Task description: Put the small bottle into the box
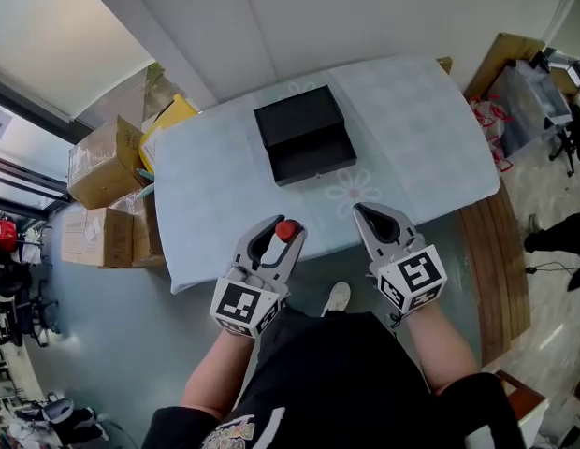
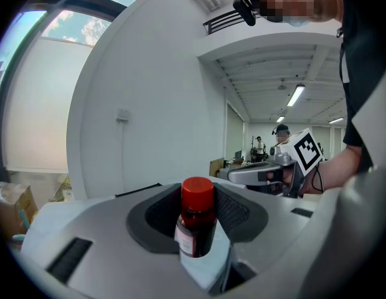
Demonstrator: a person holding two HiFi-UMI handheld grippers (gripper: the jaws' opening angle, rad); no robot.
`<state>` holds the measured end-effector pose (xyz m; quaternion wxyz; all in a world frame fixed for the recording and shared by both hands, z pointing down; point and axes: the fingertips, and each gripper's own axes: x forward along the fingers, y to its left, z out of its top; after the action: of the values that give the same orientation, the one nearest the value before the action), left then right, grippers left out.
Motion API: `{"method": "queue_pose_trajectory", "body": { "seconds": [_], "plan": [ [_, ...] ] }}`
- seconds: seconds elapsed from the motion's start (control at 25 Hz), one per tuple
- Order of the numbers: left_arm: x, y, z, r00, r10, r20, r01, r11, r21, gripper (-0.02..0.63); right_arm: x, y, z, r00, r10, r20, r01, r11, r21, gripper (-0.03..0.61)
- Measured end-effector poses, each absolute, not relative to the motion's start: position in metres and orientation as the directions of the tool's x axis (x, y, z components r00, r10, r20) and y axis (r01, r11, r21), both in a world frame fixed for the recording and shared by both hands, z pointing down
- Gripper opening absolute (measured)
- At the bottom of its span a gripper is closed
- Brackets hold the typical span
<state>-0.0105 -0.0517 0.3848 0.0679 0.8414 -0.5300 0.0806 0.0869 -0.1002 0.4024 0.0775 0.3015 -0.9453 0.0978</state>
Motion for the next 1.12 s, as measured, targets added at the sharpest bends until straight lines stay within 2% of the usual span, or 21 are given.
{"method": "queue_pose_trajectory", "body": {
  "seconds": [0.68,1.12],
  "plan": [
    [0.005,-0.076,0.392,0.421,-0.88,0.221,-0.903,-0.43,0.007,0.156,0.112,-0.115,0.398,-0.797,-0.578,0.177,-0.602,0.786,-0.14,0.009],
    [-0.002,-0.111,0.408,0.433,-0.872,0.229,-0.898,-0.439,0.027,0.156,0.1,-0.143,0.407,-0.793,-0.576,0.201,-0.605,0.784,-0.139,0.009]
  ]
}}
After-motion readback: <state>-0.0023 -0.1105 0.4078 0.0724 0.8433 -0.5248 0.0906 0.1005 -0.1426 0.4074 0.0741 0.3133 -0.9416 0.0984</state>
